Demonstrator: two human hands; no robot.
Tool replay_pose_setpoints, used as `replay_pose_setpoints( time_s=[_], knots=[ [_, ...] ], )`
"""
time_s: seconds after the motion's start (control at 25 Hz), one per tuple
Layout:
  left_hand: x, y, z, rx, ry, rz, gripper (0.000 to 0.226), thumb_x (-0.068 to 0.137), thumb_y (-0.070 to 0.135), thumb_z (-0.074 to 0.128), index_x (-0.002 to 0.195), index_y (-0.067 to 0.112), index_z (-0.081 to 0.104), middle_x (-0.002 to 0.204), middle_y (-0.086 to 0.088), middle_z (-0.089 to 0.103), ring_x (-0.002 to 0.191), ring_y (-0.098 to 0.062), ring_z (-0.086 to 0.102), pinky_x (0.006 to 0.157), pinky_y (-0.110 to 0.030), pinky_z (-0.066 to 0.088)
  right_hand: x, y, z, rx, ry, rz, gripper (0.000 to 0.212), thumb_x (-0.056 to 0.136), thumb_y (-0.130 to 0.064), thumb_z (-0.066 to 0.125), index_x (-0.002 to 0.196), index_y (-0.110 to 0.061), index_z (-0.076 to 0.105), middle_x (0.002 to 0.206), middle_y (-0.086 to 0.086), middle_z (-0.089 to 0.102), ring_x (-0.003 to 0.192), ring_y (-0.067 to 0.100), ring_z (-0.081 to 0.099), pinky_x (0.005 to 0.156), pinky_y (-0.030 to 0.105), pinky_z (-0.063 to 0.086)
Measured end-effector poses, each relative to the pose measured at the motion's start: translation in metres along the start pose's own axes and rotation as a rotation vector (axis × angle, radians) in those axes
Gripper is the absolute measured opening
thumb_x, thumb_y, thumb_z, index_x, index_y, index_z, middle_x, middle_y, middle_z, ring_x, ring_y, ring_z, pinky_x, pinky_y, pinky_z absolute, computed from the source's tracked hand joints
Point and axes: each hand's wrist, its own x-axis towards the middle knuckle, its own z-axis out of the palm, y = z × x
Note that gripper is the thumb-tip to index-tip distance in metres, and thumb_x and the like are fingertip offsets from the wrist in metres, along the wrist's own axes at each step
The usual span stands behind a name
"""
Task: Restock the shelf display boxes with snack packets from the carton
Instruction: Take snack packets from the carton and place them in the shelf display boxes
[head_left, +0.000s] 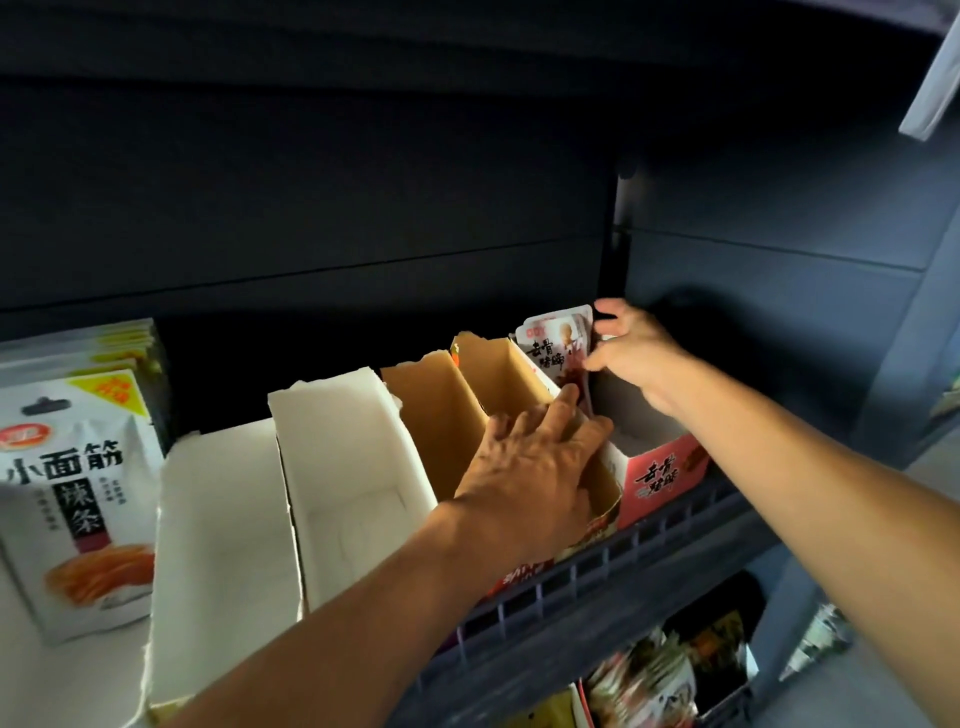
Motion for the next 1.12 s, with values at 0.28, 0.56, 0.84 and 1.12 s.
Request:
replay_pose_setpoints(
  time_s=[0.28,0.56,0.84,1.12],
  knots=[
    [-0.019,-0.003,-0.02,0.093,-0.002,-0.07,0.075,0.101,0.048,0.038,0.157,0.031,-0.009,0.165,-0.003,-0.015,0.153,-0.025,-0.008,0.119,-0.042,-0.013,-0.075,0.004,-0.025,-0.151,0.08,-0.293,0.08,0.087,-0.047,0.069,0.153,-0.032,0.027,0.155,-0.004,0.039,0.139,0.014,0.039,0.114,0.033,0.032],
    [-0.155,-0.001,-0.057,0.061,0.161,-0.222,0.074,0.098,0.045,0.043,0.158,0.023,0.007,0.166,-0.008,0.007,0.153,-0.027,0.007,0.124,-0.04,0.0,-0.23,-0.009,0.001,-0.479,-0.035,-0.581,0.088,0.084,-0.062,0.06,0.155,-0.022,0.028,0.162,-0.002,0.027,0.147,0.009,0.023,0.116,0.023,0.02],
    [-0.391,-0.001,-0.019,-0.097,0.37,-0.487,0.071,0.093,0.039,0.046,0.156,0.014,0.026,0.158,-0.01,0.035,0.147,-0.028,0.031,0.118,-0.049,0.028,-0.377,0.001,0.145,-0.401,-0.37,-0.631,0.09,0.088,-0.064,0.056,0.156,-0.015,0.024,0.164,0.007,0.021,0.15,0.018,0.018,0.119,0.03,0.018],
    [-0.612,0.041,0.114,-0.524,-0.023,-0.984,0.065,0.085,0.04,0.049,0.14,0.006,0.053,0.133,-0.017,0.062,0.119,-0.03,0.059,0.097,-0.034,0.046,-0.552,0.1,0.251,-0.691,-0.816,-0.749,0.044,0.091,-0.023,0.056,0.134,-0.016,0.053,0.138,0.006,0.049,0.127,0.031,0.05,0.102,0.042,0.045]
  ],
)
